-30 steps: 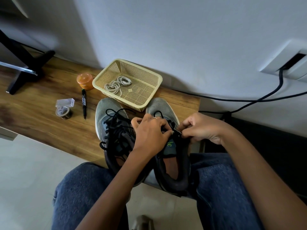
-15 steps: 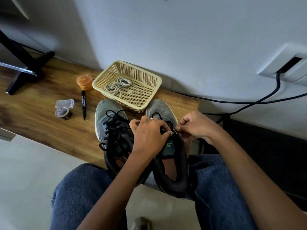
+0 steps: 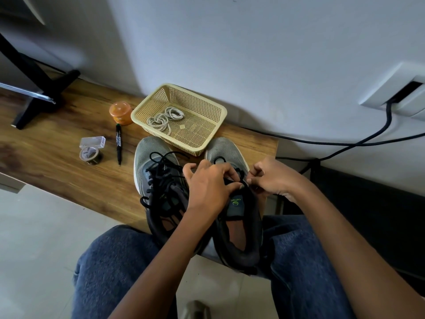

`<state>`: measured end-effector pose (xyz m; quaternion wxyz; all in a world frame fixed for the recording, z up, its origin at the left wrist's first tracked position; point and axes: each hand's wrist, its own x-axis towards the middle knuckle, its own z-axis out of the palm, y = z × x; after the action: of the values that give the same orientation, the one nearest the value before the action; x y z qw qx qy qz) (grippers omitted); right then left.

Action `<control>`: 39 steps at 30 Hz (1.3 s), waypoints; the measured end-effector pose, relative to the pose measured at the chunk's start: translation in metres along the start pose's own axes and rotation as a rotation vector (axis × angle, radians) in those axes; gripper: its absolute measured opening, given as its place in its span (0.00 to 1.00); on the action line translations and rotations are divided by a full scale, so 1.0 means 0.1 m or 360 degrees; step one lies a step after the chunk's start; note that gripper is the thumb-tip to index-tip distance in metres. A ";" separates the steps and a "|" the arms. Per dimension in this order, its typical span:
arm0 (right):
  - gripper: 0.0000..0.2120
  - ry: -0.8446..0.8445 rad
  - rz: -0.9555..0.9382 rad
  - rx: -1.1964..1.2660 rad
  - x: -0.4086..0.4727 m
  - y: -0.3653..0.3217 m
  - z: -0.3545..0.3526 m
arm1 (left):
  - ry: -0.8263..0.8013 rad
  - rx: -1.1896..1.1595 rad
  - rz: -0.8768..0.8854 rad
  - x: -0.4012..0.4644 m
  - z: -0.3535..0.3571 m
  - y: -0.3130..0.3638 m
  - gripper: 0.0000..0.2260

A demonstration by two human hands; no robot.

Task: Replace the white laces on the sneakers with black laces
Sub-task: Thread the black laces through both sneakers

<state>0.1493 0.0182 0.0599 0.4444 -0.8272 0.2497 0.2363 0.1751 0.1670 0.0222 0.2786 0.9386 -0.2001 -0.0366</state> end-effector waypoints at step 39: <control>0.07 0.2258 -0.1100 0.1110 -0.20 0.04 -0.50 | -0.0091 0.0191 0.0064 0.03 -0.09 -0.04 0.15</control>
<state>0.1401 -0.0221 0.0944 0.4589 -0.6250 0.2609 -0.5750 0.1806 0.1730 0.0278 0.2166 0.9481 -0.2285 -0.0457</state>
